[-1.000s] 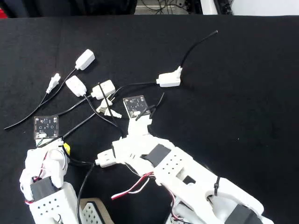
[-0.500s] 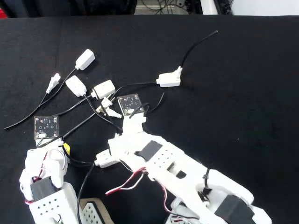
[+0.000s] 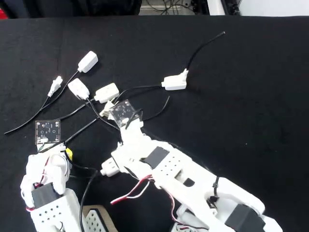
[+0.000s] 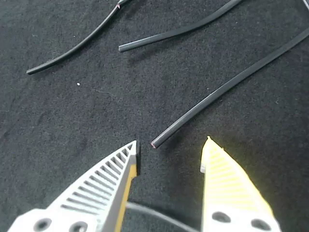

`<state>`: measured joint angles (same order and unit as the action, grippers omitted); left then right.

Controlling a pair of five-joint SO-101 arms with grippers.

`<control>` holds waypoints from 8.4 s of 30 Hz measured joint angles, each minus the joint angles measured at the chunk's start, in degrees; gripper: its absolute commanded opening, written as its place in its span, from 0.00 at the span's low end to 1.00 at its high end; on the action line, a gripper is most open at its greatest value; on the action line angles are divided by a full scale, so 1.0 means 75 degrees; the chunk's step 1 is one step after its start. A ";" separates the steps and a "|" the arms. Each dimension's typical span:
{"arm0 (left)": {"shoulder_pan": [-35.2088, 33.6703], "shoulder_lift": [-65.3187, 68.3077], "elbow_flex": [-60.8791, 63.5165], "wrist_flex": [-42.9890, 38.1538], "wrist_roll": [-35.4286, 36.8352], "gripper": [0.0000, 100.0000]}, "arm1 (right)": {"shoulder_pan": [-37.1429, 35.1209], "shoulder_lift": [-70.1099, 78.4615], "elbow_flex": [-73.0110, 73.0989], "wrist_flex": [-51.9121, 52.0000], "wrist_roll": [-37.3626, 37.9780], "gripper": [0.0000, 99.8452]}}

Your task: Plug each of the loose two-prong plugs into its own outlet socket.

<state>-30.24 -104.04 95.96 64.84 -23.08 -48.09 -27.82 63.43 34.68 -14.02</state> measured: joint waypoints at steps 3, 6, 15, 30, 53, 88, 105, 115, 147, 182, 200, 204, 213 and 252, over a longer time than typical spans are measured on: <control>0.0000 0.0000 0.0000 0.0000 0.0000 0.22 | 0.0012 -0.0305 0.0211 0.0000 0.0176 0.01; 0.0000 0.0000 0.0000 0.0000 0.0000 0.22 | 0.0035 -0.0656 0.0434 0.0000 0.0363 0.01; 0.0000 0.0000 0.0000 0.0000 0.0000 0.22 | 0.0797 -0.0961 0.0821 -0.0516 0.0598 0.01; 0.0000 0.0000 0.0000 0.0000 0.0000 0.22 | 0.0094 -0.1629 0.1747 -0.1442 0.0445 0.01; 0.0000 0.0000 0.0000 0.0000 0.0000 0.22 | -0.0633 -0.3434 0.3141 -0.1922 -0.0844 0.01; 0.5017 0.1184 -0.2309 0.1536 -0.0996 0.28 | 0.4712 -0.5122 -0.1442 0.4103 -0.0821 0.01; 0.7138 0.7619 -0.3880 0.0223 -0.0516 0.28 | 0.5451 -0.3622 -0.1407 0.3411 -0.0949 0.01; 0.6845 0.9354 -0.3798 -0.1254 -0.0023 0.11 | 0.5451 -0.3622 -0.1407 0.3411 -0.0949 0.01; 0.5697 0.9459 -0.3985 -0.3329 -0.0985 0.34 | 0.5345 -0.3622 -0.1219 0.3388 -0.0949 0.01; 0.4829 0.0176 -0.1371 -0.1160 0.2379 0.35 | 0.0985 -0.4161 0.0762 -0.0270 -0.2133 0.01; 0.4618 0.0000 -0.1383 -0.0492 0.1981 0.34 | 0.0973 -0.4232 0.0375 0.0727 -0.1758 0.01; 0.4267 -0.0012 -0.1383 0.0375 0.1020 0.34 | 0.1196 -0.4208 0.0375 0.0727 -0.1465 0.01; 0.1008 -0.0035 -0.1383 0.1325 -0.0082 0.34 | 0.1114 -0.2016 -0.0633 0.1348 -0.0445 0.01; -0.0551 -0.0047 -0.0164 0.1114 -0.0246 0.34 | 0.0961 0.1922 -0.2532 0.0926 0.1911 0.01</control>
<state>-34.37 -104.40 94.73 73.19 -24.92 -40.88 -13.41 44.44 41.63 0.31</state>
